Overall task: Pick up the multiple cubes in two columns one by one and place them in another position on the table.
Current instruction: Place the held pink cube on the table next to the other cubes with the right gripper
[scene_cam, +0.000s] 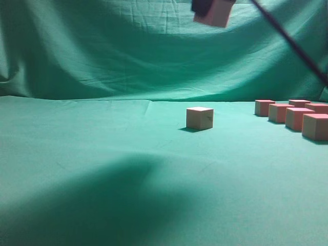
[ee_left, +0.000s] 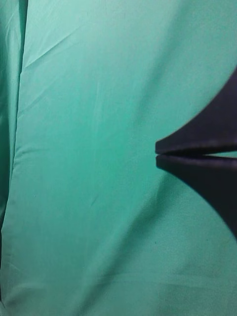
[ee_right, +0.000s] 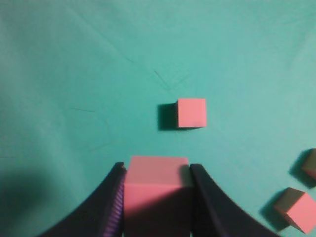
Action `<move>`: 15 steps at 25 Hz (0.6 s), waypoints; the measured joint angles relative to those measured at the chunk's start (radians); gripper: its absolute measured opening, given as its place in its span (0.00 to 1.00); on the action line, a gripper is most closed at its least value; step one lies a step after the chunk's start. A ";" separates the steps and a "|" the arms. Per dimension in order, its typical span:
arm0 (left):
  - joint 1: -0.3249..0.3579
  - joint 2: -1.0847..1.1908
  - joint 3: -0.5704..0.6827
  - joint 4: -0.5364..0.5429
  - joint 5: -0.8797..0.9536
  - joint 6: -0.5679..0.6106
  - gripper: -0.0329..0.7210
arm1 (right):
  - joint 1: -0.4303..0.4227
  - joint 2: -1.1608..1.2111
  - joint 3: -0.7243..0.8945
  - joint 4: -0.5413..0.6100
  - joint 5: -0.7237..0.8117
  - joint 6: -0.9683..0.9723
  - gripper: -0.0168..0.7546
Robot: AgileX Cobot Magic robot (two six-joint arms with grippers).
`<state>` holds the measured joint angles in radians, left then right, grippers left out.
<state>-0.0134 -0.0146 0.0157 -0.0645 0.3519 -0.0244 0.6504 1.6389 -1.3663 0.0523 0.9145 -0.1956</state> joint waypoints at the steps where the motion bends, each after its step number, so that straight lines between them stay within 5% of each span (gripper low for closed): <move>1: 0.000 0.000 0.000 0.000 0.000 0.000 0.04 | 0.006 0.021 -0.014 0.004 0.000 0.000 0.35; 15: 0.000 0.000 0.000 0.000 0.000 0.000 0.04 | 0.040 0.433 -0.401 0.026 0.114 0.048 0.35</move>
<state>-0.0134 -0.0146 0.0157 -0.0645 0.3519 -0.0244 0.6900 2.0723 -1.7676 0.0786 1.0282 -0.1472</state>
